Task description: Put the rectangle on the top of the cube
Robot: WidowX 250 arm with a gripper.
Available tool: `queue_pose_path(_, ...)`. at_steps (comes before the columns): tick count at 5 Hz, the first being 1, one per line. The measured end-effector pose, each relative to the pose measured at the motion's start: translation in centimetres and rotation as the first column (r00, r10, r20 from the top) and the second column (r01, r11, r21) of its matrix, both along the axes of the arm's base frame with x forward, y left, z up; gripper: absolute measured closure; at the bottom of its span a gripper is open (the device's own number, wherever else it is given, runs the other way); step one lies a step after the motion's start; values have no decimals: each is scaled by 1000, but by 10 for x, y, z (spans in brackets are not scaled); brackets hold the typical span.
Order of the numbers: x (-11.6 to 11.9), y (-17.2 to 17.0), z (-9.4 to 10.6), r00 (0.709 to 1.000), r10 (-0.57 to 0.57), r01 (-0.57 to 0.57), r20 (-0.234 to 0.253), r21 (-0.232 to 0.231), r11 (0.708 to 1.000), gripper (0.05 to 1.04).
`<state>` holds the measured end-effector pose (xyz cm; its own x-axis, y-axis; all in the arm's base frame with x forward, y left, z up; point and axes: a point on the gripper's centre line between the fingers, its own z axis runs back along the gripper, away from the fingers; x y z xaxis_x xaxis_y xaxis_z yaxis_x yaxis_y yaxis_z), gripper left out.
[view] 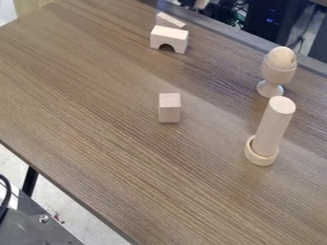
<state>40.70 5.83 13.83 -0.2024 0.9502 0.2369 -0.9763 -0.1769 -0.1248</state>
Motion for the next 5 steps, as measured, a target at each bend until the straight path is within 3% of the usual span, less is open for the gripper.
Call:
queue_pose_path(2,-51,-35,-10,999,-47,47,-8,-3,999,525)
queue_pose_path(5,-98,-54,-56,990,-97,93,-105,-41,995,524)
